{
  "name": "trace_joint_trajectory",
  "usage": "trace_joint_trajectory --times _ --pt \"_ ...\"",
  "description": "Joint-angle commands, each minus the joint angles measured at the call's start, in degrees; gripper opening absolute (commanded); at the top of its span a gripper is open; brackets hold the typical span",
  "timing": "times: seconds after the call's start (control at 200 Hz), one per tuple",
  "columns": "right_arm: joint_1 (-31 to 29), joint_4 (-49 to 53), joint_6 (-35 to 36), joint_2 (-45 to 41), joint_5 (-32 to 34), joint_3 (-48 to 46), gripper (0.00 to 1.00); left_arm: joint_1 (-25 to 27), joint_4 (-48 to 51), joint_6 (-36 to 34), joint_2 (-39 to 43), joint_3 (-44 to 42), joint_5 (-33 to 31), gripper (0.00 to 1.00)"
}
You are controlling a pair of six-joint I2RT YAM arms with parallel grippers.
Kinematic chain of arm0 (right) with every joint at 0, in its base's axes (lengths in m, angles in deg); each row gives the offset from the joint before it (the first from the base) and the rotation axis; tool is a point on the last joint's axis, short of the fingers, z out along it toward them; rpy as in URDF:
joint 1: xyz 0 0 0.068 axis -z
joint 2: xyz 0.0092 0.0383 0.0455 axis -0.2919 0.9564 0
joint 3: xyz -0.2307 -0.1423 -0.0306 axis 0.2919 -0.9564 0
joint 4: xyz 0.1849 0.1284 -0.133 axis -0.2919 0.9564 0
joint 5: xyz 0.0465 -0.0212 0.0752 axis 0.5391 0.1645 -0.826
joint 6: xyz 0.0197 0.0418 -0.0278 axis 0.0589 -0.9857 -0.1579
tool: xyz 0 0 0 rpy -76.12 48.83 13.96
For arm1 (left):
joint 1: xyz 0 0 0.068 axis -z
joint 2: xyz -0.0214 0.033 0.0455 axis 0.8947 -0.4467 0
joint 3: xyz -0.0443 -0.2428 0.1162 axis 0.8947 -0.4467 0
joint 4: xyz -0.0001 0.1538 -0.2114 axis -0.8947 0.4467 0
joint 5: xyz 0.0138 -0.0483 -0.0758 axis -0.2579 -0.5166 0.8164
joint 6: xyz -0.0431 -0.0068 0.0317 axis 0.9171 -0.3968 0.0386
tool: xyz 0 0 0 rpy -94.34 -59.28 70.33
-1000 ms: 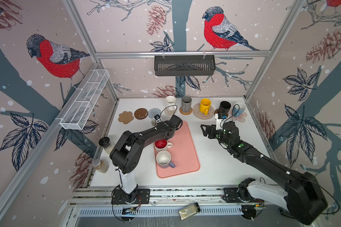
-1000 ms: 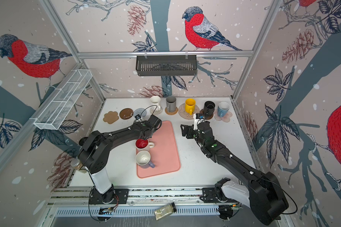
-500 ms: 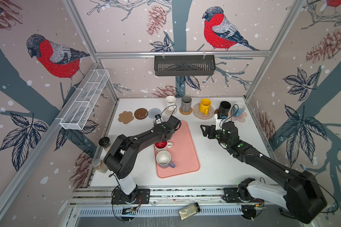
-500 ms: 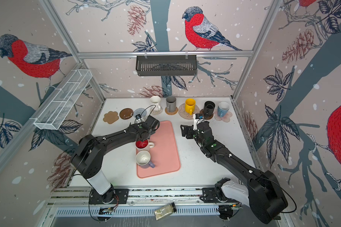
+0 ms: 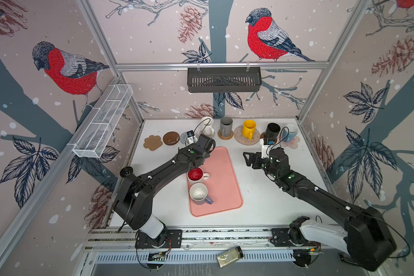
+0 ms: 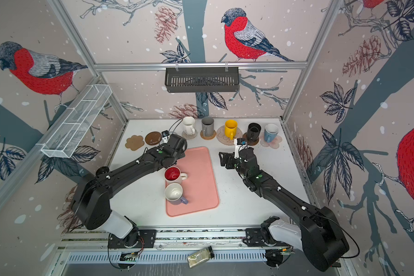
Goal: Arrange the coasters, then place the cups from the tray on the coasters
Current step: 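Carry the light blue mug with the left gripper to the blue knitted coaster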
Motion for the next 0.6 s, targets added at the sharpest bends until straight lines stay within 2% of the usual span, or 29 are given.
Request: trace_joint_trajectory --times 0.0,0.1,0.27,0.395,0.595 --pt "-0.1 -1.2 0.2 -0.5 0.8 0.1 0.85 -2.4 -2.4 -6.6 3.0 0.6 2.5 0.00" --pt "-0.2 -1.5 0.6 -0.9 0.0 0.0 0.86 -4.7 -4.3 -11.5 4.5 1.1 4.1 0.00" --pt "-0.8 -0.8 0.7 -2.9 0.1 0.2 0.95 -10.6 -3.7 -16.9 2.6 4.3 11.2 0.00" --pt "-1.5 -0.8 0.8 -4.7 0.3 -0.1 1.00 -13.4 -5.0 -20.4 1.4 5.8 12.7 0.00" --pt "-1.7 -0.6 0.6 -5.4 -0.9 -0.1 0.99 -16.6 -7.6 -22.7 -2.5 7.8 15.6 0.00"
